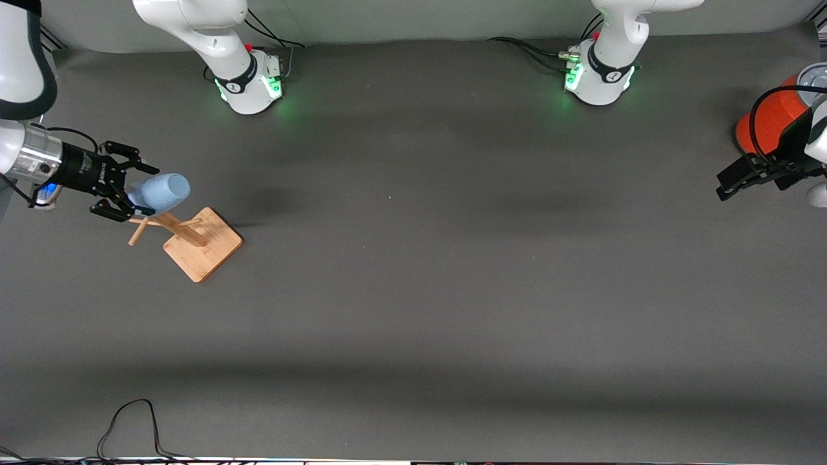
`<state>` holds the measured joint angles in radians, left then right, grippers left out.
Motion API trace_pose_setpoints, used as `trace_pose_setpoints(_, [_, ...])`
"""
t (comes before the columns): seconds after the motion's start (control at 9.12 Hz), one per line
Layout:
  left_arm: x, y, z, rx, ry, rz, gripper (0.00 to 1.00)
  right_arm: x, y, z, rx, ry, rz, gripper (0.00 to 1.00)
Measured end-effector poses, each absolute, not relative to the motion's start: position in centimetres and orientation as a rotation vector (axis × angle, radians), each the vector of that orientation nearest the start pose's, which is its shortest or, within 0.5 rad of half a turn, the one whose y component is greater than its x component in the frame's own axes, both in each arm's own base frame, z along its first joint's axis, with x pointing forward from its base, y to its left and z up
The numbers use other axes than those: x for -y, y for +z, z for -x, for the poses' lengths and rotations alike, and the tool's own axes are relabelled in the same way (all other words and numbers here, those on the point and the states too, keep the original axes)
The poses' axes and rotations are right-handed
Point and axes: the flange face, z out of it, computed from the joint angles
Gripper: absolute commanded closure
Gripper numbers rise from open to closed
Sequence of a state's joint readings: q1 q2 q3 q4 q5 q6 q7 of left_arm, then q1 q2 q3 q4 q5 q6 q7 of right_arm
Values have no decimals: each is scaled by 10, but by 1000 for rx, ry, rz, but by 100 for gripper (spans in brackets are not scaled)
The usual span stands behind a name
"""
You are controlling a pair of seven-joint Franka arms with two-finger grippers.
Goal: Rotate and upright cup with both arms
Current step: 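Grasp the blue cup with the right gripper and lift it off the peg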
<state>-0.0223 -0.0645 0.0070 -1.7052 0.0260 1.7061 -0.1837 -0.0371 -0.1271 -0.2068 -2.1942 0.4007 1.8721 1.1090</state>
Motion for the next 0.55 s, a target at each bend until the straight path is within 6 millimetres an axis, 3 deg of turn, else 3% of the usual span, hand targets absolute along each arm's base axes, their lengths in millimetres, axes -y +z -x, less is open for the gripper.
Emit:
trace_pose_setpoints(0.11, [6, 608, -546, 258, -105, 3110, 0, 89, 425, -479, -1936, 495, 2057, 17])
trace_pose_setpoints(0.22, [6, 608, -546, 258, -105, 3110, 0, 87, 424, -479, -1933, 502, 2047, 42])
trace_pose_setpoints(0.33, [6, 608, -546, 258, -105, 3110, 0, 86, 425, -479, -1929, 506, 2040, 47])
trace_pose_setpoints(0.55, [6, 608, -546, 258, -105, 3110, 0, 85, 425, -480, -1926, 507, 2036, 47])
